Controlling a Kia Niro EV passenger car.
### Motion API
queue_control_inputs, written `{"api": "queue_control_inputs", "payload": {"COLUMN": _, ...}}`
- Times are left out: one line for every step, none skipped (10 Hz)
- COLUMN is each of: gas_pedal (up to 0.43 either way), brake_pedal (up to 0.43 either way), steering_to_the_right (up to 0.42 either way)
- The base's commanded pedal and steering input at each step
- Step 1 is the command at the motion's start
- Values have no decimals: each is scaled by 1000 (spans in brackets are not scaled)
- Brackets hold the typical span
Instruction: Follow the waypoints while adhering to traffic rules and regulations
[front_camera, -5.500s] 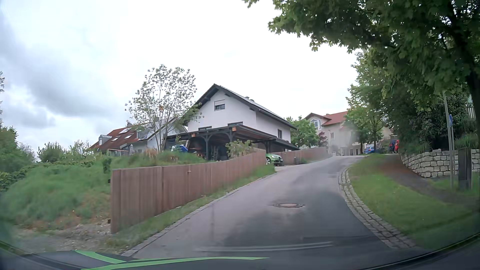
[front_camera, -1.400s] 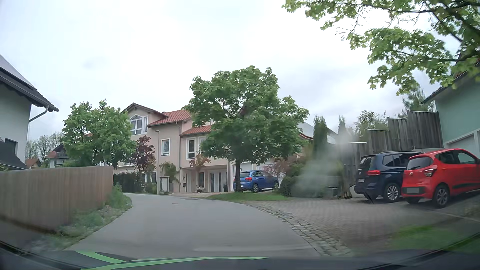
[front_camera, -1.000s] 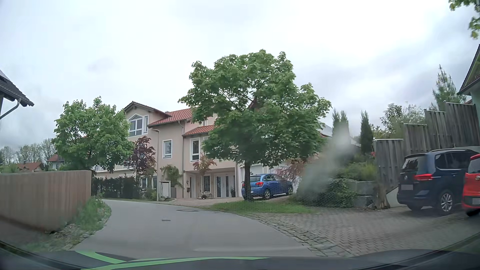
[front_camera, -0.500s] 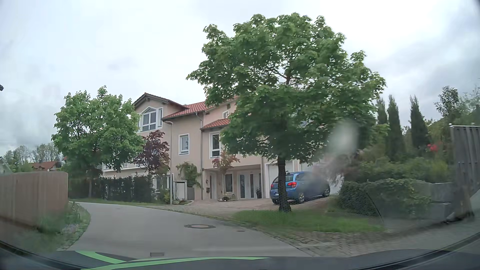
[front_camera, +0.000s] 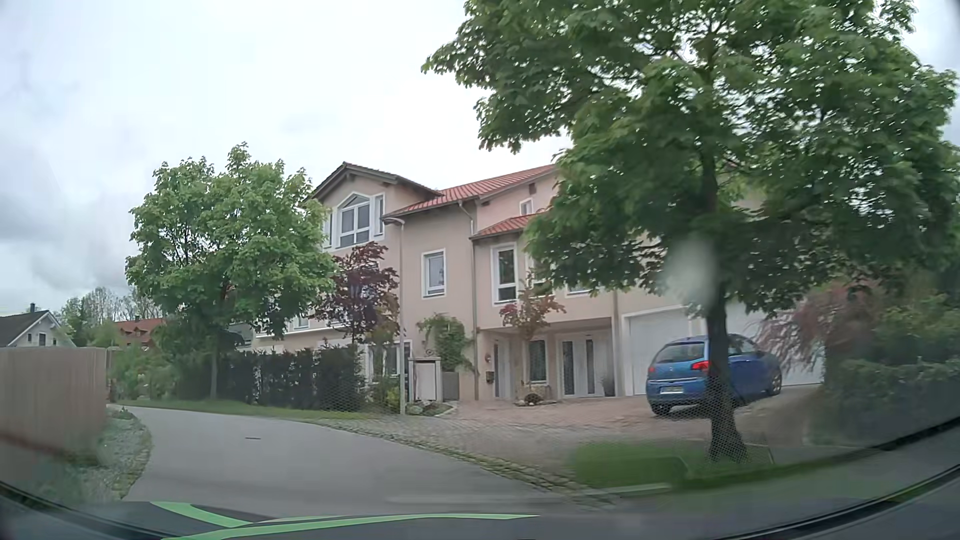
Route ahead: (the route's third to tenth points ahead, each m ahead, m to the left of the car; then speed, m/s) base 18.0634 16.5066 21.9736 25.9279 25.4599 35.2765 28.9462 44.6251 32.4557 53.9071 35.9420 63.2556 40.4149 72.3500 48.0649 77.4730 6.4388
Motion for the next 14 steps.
{"api": "queue_control_inputs", "payload": {"gas_pedal": 240, "brake_pedal": 0, "steering_to_the_right": -221}}
{"api": "queue_control_inputs", "payload": {"gas_pedal": 240, "brake_pedal": 0, "steering_to_the_right": -229}}
{"api": "queue_control_inputs", "payload": {"gas_pedal": 228, "brake_pedal": 0, "steering_to_the_right": -239}}
{"api": "queue_control_inputs", "payload": {"gas_pedal": 228, "brake_pedal": 0, "steering_to_the_right": -244}}
{"api": "queue_control_inputs", "payload": {"gas_pedal": 228, "brake_pedal": 0, "steering_to_the_right": -247}}
{"api": "queue_control_inputs", "payload": {"gas_pedal": 220, "brake_pedal": 0, "steering_to_the_right": -251}}
{"api": "queue_control_inputs", "payload": {"gas_pedal": 220, "brake_pedal": 0, "steering_to_the_right": -252}}
{"api": "queue_control_inputs", "payload": {"gas_pedal": 220, "brake_pedal": 0, "steering_to_the_right": -251}}
{"api": "queue_control_inputs", "payload": {"gas_pedal": 220, "brake_pedal": 0, "steering_to_the_right": -251}}
{"api": "queue_control_inputs", "payload": {"gas_pedal": 220, "brake_pedal": 0, "steering_to_the_right": -251}}
{"api": "queue_control_inputs", "payload": {"gas_pedal": 220, "brake_pedal": 0, "steering_to_the_right": -251}}
{"api": "queue_control_inputs", "payload": {"gas_pedal": 220, "brake_pedal": 0, "steering_to_the_right": -256}}
{"api": "queue_control_inputs", "payload": {"gas_pedal": 220, "brake_pedal": 0, "steering_to_the_right": -264}}
{"api": "queue_control_inputs", "payload": {"gas_pedal": 220, "brake_pedal": 0, "steering_to_the_right": -271}}
